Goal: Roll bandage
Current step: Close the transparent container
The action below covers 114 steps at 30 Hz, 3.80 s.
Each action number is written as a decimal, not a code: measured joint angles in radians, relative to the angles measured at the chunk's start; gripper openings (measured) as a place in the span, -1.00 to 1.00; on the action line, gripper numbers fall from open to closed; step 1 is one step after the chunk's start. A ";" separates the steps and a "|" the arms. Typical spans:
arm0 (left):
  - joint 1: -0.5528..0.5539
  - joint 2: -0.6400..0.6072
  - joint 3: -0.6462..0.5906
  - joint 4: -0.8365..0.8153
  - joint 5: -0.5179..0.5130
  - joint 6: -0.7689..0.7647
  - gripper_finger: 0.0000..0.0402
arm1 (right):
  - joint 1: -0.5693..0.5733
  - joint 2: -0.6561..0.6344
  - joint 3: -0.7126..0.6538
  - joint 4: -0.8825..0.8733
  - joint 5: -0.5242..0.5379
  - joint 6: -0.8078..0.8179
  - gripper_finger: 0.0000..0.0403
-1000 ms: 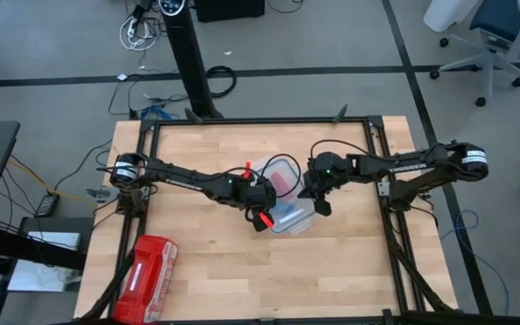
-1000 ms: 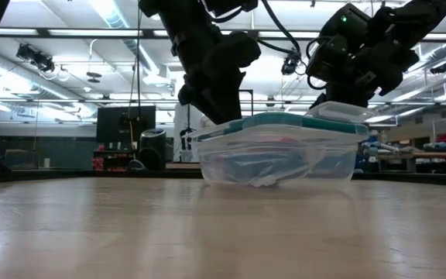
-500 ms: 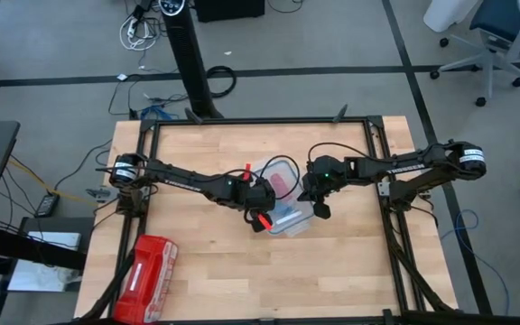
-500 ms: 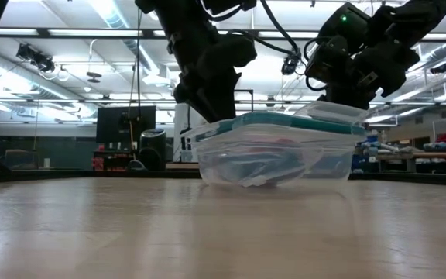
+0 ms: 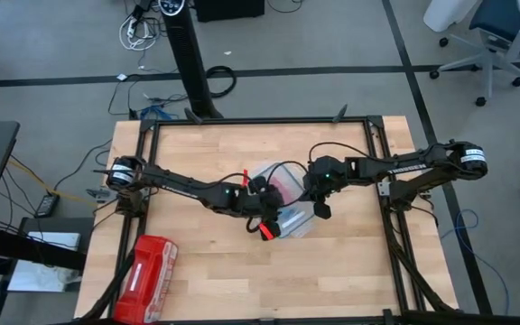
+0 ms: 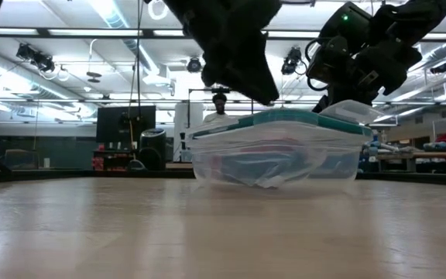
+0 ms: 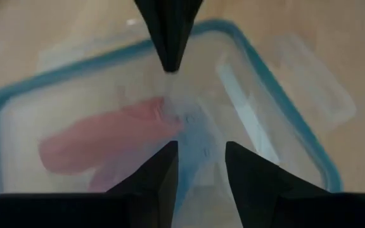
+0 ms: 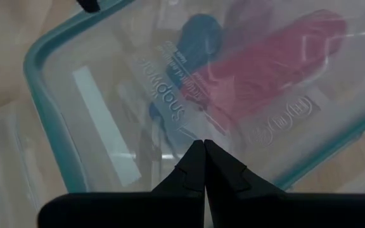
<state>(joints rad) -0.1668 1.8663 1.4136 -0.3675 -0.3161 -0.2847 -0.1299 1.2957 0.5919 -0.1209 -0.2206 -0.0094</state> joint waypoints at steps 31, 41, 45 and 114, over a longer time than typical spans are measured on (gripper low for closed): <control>-0.011 -0.031 -0.381 1.250 0.239 0.108 -0.33 | -0.001 -0.010 -0.003 0.017 -0.001 0.036 -0.99; 0.081 -0.131 -0.618 1.119 0.082 -0.108 -0.33 | -0.001 -0.010 -0.003 0.016 -0.003 0.039 -0.99; 0.085 -0.191 -0.614 0.845 0.025 -0.116 -0.33 | -0.001 -0.010 -0.003 0.019 0.010 0.043 -0.99; 0.145 -0.353 -0.600 0.388 -0.102 0.280 -0.33 | 0.266 -0.152 -0.003 0.031 0.373 0.267 -0.99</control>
<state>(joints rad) -0.0219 1.5135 0.8135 0.0200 -0.4179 -0.0047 0.1358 1.1432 0.5892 -0.0897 0.1520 0.2572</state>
